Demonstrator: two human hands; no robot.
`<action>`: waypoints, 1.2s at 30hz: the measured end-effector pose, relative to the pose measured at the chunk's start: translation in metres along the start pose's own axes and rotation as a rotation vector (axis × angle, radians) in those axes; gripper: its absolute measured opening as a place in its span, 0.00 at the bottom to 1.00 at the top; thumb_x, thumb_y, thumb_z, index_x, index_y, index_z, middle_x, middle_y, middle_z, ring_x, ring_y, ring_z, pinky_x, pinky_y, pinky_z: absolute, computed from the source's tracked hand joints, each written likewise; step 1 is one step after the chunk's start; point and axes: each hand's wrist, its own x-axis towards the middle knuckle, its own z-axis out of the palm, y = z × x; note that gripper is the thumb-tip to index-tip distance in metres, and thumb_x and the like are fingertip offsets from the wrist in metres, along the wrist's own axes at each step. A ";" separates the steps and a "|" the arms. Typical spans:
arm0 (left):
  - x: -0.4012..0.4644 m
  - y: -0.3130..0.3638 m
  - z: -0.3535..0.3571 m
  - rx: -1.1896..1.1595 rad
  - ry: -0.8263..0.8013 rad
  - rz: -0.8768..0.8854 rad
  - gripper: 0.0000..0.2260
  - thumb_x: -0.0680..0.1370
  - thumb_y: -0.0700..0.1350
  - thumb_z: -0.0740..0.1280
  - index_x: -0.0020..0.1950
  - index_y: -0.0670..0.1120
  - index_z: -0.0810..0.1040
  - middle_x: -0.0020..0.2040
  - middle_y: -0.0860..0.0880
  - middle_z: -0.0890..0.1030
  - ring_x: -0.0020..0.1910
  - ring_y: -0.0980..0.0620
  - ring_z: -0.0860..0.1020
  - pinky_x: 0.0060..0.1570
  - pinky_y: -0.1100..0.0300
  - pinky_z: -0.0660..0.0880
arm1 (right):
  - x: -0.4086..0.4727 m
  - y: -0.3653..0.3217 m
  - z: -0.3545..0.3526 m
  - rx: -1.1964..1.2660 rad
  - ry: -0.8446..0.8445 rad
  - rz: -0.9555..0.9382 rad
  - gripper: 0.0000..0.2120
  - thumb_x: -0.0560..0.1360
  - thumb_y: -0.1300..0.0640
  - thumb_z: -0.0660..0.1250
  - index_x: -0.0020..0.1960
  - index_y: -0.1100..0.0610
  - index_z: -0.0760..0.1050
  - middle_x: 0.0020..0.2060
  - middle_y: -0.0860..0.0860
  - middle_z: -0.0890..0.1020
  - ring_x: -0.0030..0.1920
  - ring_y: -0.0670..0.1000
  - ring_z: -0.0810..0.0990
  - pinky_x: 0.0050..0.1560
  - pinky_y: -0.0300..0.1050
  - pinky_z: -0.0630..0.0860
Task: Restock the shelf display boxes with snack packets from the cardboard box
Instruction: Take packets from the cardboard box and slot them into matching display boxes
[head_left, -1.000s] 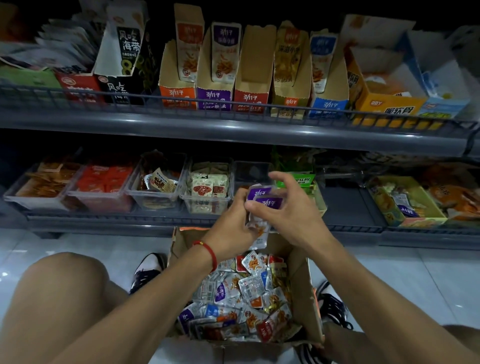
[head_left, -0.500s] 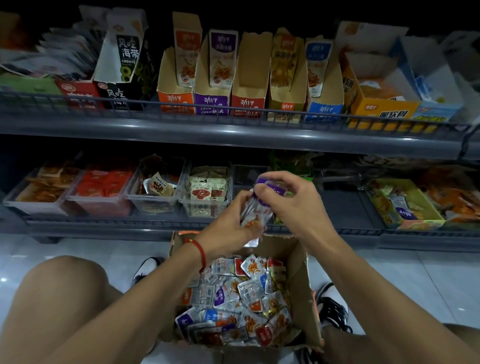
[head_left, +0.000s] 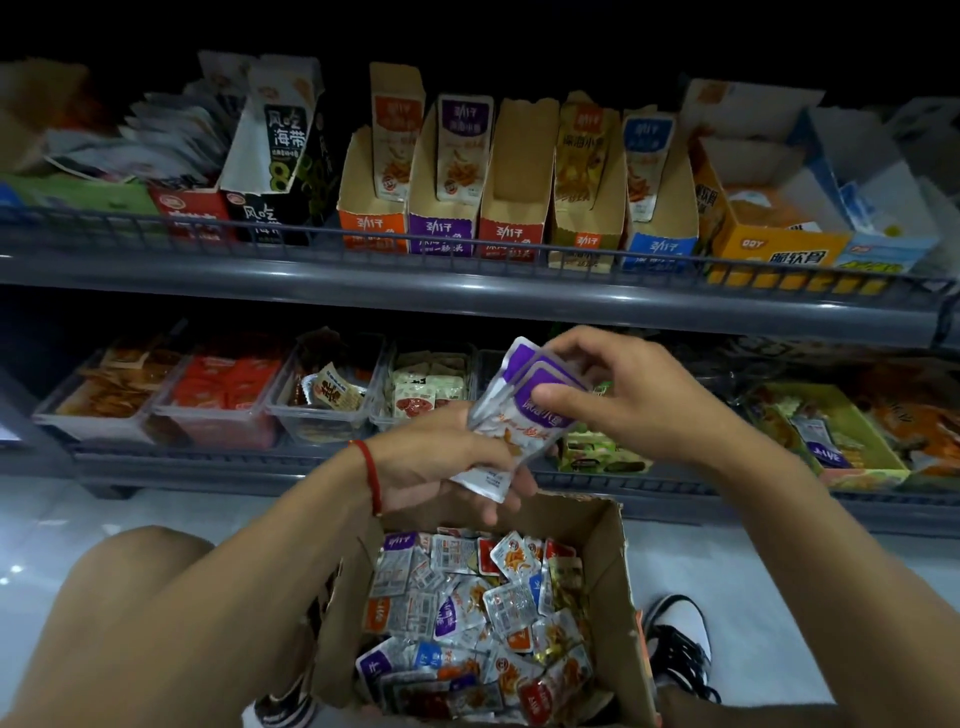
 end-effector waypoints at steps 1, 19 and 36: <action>-0.001 0.007 -0.005 0.008 -0.010 0.001 0.13 0.80 0.33 0.65 0.65 0.37 0.73 0.53 0.30 0.82 0.47 0.38 0.83 0.34 0.55 0.82 | 0.005 -0.005 -0.006 0.020 -0.005 0.009 0.23 0.69 0.35 0.68 0.58 0.46 0.75 0.49 0.41 0.82 0.48 0.41 0.82 0.45 0.42 0.82; 0.001 0.087 -0.093 -0.300 0.091 0.259 0.19 0.77 0.32 0.69 0.67 0.40 0.74 0.60 0.35 0.82 0.57 0.38 0.82 0.48 0.52 0.84 | 0.149 -0.075 -0.069 0.076 -0.169 -0.034 0.15 0.70 0.56 0.76 0.55 0.54 0.77 0.50 0.50 0.86 0.50 0.48 0.86 0.44 0.44 0.84; -0.008 0.093 -0.133 -0.192 0.555 0.380 0.16 0.75 0.40 0.74 0.60 0.53 0.79 0.54 0.50 0.85 0.54 0.51 0.83 0.53 0.48 0.83 | 0.320 -0.067 -0.097 -0.376 0.116 0.070 0.31 0.73 0.59 0.76 0.72 0.51 0.68 0.61 0.52 0.77 0.61 0.55 0.78 0.57 0.50 0.79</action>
